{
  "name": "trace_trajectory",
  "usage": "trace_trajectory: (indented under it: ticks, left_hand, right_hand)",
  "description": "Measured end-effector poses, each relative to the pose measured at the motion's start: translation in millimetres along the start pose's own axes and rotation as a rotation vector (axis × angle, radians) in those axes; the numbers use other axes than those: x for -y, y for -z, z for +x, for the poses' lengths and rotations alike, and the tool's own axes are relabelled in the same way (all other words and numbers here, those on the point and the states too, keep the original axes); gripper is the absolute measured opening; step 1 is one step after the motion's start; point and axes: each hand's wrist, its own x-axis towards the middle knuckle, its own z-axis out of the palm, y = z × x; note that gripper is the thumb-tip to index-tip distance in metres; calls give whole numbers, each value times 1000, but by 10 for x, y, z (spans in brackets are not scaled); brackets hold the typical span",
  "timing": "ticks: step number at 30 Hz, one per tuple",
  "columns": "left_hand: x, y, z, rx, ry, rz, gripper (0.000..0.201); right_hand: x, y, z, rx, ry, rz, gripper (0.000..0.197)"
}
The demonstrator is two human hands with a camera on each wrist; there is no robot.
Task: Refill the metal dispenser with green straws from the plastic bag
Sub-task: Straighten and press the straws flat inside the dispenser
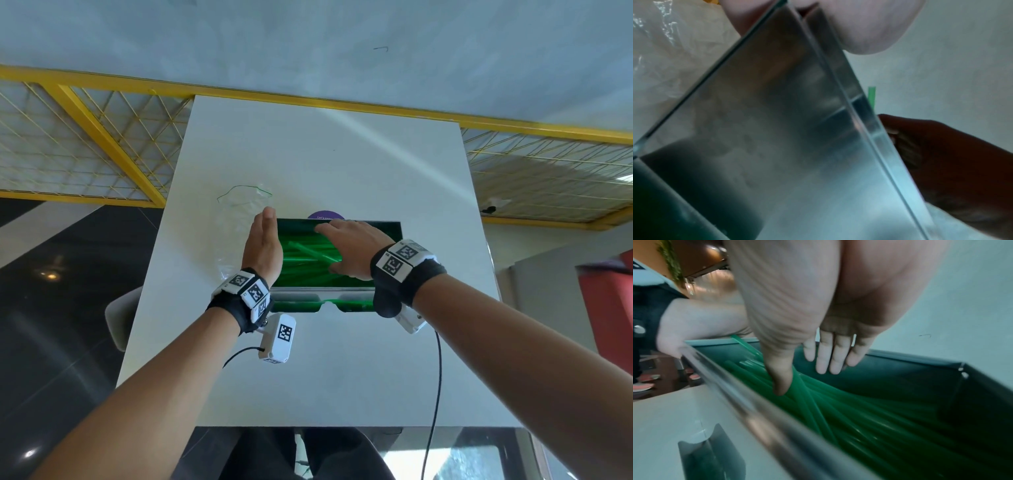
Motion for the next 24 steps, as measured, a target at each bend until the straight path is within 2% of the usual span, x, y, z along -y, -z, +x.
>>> trace_trajectory:
  ticks: [3,6,9,13,15,19,21,24]
  left_hand:
    - [3,-16,39,34,-52,121,72]
    - [-1,-19,89,32,-61,242,82]
    - [10,-16,81,19,-56,199,85]
    - [20,-15,31,6,-44,62,72]
    - [29,-6,29,8,-40,38,66]
    - [32,10,30,26,-36,22,65]
    - [36,10,28,31,-39,18,64]
    - [49,6,17,32,-46,18,63]
  right_hand:
    - [-78,-34,-75,-18,3,-1,58]
    - [-178,-115,-104,83,-91,44,67]
    - [-222,-151,-94,134,-96,12,55]
    - [-129,-118,-71,22,-8,-91,39]
    - [-95,-84,-70,-25,8,-109,46]
    - [-74,-46,-114,48,16,-120,83]
    - [-90,-85,-131,67,25,-126,87]
    - [-155,-144,-142,64,7,-74,77]
